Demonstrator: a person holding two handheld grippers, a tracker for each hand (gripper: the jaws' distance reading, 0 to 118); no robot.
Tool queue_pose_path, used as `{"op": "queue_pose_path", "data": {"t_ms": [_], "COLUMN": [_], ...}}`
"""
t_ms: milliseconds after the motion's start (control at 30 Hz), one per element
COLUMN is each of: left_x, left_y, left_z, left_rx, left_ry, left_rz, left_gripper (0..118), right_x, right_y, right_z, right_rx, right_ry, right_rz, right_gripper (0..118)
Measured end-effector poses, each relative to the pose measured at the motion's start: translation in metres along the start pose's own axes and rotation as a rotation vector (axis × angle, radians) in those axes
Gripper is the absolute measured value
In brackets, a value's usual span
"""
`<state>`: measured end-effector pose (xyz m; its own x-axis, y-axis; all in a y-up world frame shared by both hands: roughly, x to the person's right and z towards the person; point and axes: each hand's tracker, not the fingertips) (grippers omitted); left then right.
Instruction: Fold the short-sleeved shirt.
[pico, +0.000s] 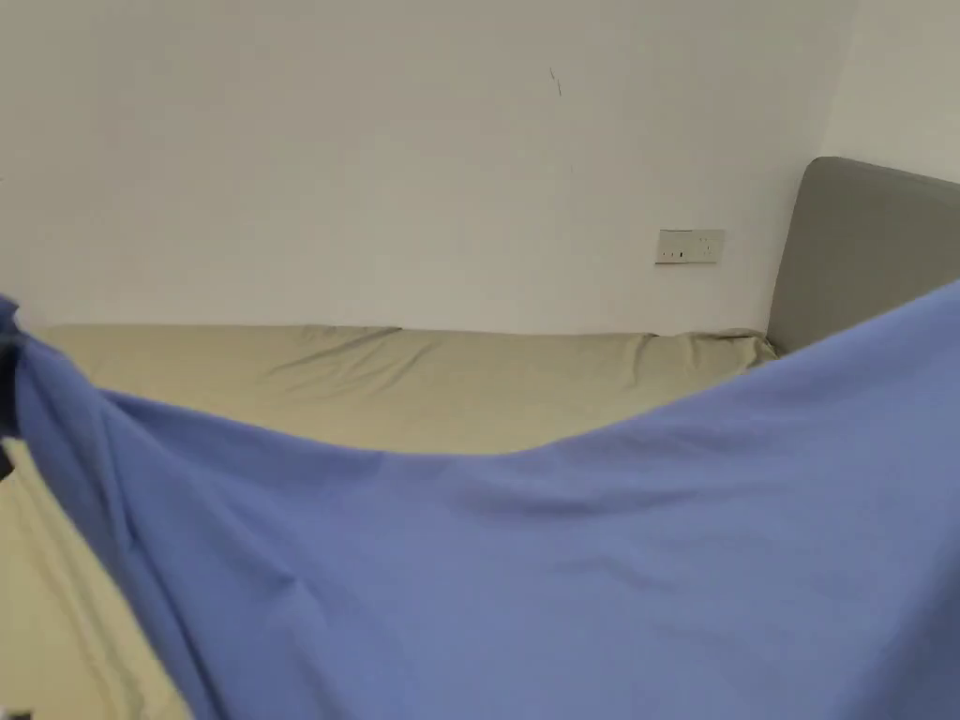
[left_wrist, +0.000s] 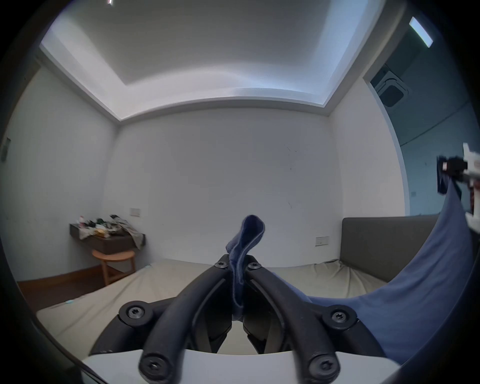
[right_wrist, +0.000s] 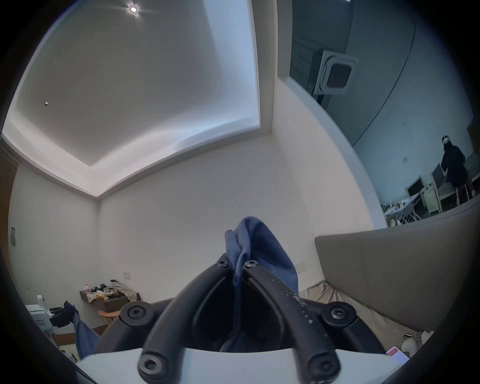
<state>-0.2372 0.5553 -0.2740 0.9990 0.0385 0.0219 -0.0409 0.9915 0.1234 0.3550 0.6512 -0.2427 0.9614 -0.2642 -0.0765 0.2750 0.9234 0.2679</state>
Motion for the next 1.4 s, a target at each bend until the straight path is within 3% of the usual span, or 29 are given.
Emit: {"op": "queue_pose_path", "data": {"t_ms": [233, 433, 567, 700, 900, 1067, 1233, 1400], "left_x": [-0.009, 0.001, 0.011, 0.019, 0.024, 0.015, -0.002, -0.034], "left_y": [0.058, 0.089, 0.05, -0.032, -0.15, -0.201, -0.234, -0.263], "left_z": [-0.158, -0.206, -0.206, -0.203, -0.148, -0.057, 0.033, 0.079], "left_rx": [-0.003, 0.113, 0.117, -0.028, -0.191, -0.322, -0.558, -0.756], "left_ry": [-0.023, -0.073, -0.111, -0.165, -0.226, -0.231, -0.198, -0.08], "left_rz": [0.099, 0.09, 0.052, -0.001, -0.078, -0.201, -0.329, -0.176], "left_gripper": [5, 5, 5, 5, 5, 5, 5, 6], "right_x": [0.006, -0.003, 0.003, 0.023, 0.038, 0.033, 0.061, 0.094], "right_y": [0.016, 0.041, 0.008, -0.06, -0.161, -0.196, -0.225, -0.275], "right_z": [-0.136, -0.18, -0.168, -0.141, -0.064, 0.032, 0.115, 0.166], "right_rx": [-0.012, 0.078, 0.071, -0.044, -0.237, -0.371, -0.591, -0.75], "right_ry": [0.021, 0.071, 0.115, 0.14, 0.11, 0.052, -0.136, -0.353], "right_rz": [-0.006, 0.003, 0.01, -0.072, -0.154, -0.104, -0.117, -0.173], "right_gripper": [5, 5, 5, 5, 5, 5, 5, 5]}}
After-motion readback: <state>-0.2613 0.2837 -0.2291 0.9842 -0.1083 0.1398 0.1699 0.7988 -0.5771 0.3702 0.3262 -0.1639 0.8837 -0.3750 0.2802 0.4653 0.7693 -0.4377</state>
